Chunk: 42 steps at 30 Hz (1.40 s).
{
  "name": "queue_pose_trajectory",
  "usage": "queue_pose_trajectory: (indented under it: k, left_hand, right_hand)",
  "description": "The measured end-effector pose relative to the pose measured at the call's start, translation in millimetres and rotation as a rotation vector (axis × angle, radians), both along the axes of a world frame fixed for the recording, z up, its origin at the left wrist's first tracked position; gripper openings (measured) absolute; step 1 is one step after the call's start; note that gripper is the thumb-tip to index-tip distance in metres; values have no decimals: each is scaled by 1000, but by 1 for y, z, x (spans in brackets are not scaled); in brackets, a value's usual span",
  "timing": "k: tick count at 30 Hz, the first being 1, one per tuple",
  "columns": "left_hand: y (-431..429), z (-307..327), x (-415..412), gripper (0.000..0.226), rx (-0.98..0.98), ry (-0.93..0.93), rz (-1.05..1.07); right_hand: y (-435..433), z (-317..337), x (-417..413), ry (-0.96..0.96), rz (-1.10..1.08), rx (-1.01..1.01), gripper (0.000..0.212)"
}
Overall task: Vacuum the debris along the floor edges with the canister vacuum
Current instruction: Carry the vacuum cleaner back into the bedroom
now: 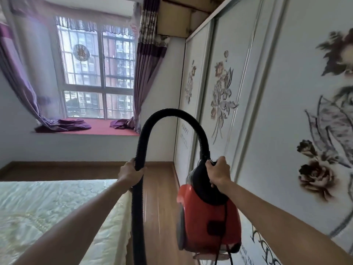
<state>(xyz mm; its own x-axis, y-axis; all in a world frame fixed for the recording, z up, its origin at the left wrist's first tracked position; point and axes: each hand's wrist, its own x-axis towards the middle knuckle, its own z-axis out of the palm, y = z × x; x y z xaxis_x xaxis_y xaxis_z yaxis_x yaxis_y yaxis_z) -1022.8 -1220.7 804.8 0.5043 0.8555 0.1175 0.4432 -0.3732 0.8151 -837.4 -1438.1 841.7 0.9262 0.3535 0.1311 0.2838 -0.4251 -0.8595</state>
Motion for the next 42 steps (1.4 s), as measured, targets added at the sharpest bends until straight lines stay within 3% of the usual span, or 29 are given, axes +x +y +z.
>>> queue_pose_trajectory:
  k: [13, 17, 26, 42]
  left_hand:
    - [122, -5, 105, 41, -9, 12, 175]
    - [160, -9, 138, 45, -24, -3, 159]
    - [278, -20, 240, 61, -11, 33, 178]
    - [456, -19, 431, 57, -31, 42, 93]
  right_hand:
    - [165, -9, 139, -74, 121, -32, 32]
    - [210, -13, 174, -51, 125, -27, 39]
    - [326, -41, 259, -73, 147, -63, 32]
    - [492, -59, 436, -21, 113, -41, 29]
